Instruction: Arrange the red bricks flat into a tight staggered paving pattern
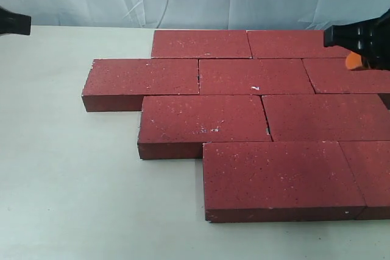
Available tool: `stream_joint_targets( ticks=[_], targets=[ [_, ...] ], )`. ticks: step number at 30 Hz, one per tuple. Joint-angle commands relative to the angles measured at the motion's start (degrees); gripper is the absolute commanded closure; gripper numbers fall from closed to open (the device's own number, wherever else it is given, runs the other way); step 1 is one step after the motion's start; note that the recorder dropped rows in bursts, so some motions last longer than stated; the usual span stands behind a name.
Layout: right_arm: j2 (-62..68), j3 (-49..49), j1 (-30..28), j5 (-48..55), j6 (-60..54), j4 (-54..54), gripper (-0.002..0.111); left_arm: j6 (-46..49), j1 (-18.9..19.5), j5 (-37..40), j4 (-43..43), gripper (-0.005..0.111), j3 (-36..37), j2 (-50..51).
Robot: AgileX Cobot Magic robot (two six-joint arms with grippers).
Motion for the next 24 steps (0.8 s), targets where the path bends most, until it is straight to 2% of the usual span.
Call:
stream_joint_targets(
  ticks=[1, 24],
  targets=[
    [-5.05, 2.98, -0.34, -2.05, -0.02, -0.51, 0.109, -0.47, -0.34, -3.48, -0.35, 0.107, 3.80, -4.49],
    [-36.57, 25.72, -0.34, -25.35, -0.02, -2.27, 0.109, -0.39, -0.34, -25.99, -0.81, 0.107, 23.32, -27.04]
  ],
)
